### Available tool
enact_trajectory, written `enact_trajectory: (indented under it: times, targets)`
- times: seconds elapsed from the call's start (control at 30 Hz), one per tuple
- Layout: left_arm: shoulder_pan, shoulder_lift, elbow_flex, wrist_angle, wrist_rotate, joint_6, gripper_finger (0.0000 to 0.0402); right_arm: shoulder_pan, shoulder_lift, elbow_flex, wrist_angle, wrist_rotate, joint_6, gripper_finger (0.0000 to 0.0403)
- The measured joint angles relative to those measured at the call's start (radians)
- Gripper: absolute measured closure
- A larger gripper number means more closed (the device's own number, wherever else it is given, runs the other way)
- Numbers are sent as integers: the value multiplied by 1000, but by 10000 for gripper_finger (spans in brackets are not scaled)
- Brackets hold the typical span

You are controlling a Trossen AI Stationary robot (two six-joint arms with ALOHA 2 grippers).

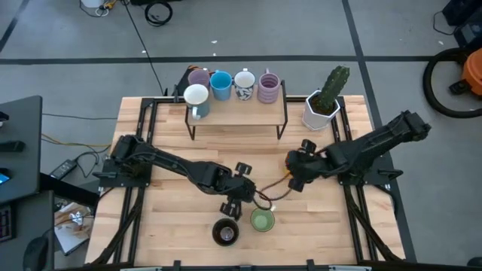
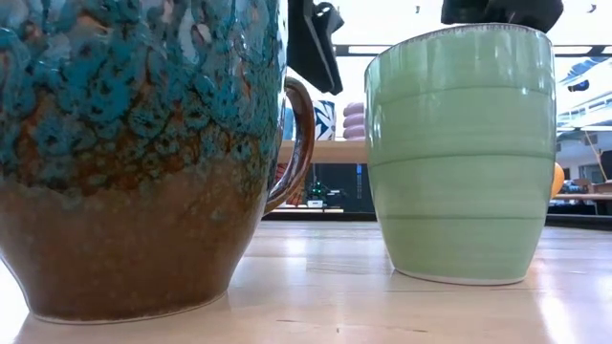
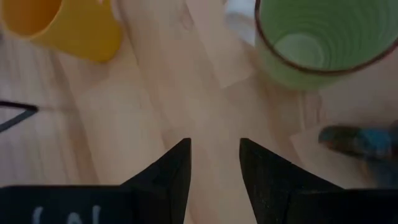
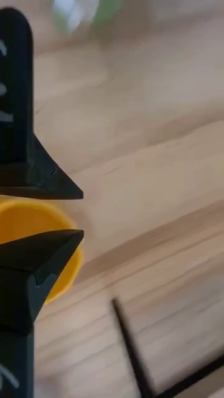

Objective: Place coffee mugs
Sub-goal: Put the yellow mug on the shelf

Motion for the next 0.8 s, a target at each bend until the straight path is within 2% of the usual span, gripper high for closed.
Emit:
enact_trajectory:
  times: [0.13, 0.27, 0.5, 0.63, 0.8]
  targets:
    - [2, -105, -144, 106, -24, -7, 260, -42, 95, 98, -153, -43, 16, 290]
    - [2, -226, -286, 218, -49, -44, 260, -93, 152, 142, -228, -128, 9, 257]
    - [-20, -403, -494, 327, -120, -110, 260, -176, 201, 146, -221, -306, -6, 200]
    - [-34, -484, -597, 353, -142, -145, 260, -205, 222, 146, -212, -348, -10, 195]
    - [-40, -572, -687, 380, -183, -190, 260, -244, 257, 146, -229, -389, -6, 212]
